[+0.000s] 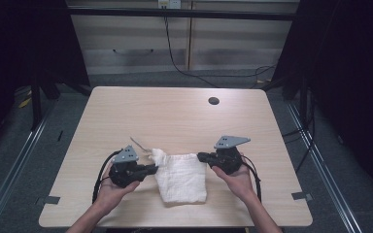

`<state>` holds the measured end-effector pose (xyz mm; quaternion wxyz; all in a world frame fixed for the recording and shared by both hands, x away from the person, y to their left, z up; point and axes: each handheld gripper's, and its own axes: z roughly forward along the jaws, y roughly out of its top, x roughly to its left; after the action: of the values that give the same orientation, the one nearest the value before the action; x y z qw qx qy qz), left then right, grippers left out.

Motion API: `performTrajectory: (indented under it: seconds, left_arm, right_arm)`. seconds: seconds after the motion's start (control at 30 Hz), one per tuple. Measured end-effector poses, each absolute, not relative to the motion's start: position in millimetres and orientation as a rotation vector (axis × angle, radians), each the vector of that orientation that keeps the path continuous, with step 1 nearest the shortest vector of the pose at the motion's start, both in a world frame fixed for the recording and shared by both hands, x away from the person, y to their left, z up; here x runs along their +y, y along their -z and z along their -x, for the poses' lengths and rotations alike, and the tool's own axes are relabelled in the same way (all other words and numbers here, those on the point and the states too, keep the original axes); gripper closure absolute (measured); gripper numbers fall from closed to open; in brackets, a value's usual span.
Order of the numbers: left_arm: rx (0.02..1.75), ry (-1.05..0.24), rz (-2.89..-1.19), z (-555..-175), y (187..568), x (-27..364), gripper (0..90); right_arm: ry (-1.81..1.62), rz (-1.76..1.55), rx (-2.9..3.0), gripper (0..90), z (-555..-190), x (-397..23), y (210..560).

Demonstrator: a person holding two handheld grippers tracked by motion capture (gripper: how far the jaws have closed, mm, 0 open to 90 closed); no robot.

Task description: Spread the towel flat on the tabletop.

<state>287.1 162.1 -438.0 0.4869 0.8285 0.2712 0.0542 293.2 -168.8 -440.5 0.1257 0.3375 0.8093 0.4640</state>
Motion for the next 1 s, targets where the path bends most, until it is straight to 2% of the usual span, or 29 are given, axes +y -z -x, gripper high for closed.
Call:
performTrajectory:
  seconds: [0.13, 0.3, 0.4, 0.53, 0.57, 0.6, 0.67, 0.83, 1.0]
  left_arm:
    - [0.628, -0.17, -1.962, -287, 410, 161, 88.2]
    - [0.61, -0.175, -1.966, -294, 392, 149, 88.2]
    - [0.623, -0.166, -1.992, -307, 402, 138, 87.9]
    - [0.705, -0.095, -2.001, -330, 438, 125, 86.1]
    - [0.725, -0.088, -2.005, -334, 445, 124, 84.2]
    - [0.742, -0.086, -2.014, -337, 449, 123, 78.1]
    - [0.775, -0.06, -1.982, -342, 452, 130, 72.7]
    - [0.869, -0.085, -1.899, -358, 450, 163, 70.0]
    - [0.95, -0.106, -1.929, -372, 469, 174, 66.9]
  right_arm:
    - [-1.383, -0.986, 2.306, 87.4, -293, -175, 424]
    - [-1.367, -1.02, 2.283, 87.3, -295, -183, 423]
    - [-1.312, -1.046, 2.284, 87.4, -297, -188, 430]
    - [-1.226, -1.108, 2.282, 87.5, -302, -200, 444]
    - [-1.19, -1.131, 2.28, 87.5, -304, -204, 449]
    - [-1.162, -1.161, 2.277, 87.5, -307, -210, 455]
    - [-1.137, -1.187, 2.269, 87.6, -310, -216, 461]
    - [-1.123, -1.211, 2.267, 87.6, -313, -222, 468]
    - [-1.052, -1.203, 2.283, 87.5, -315, -218, 475]
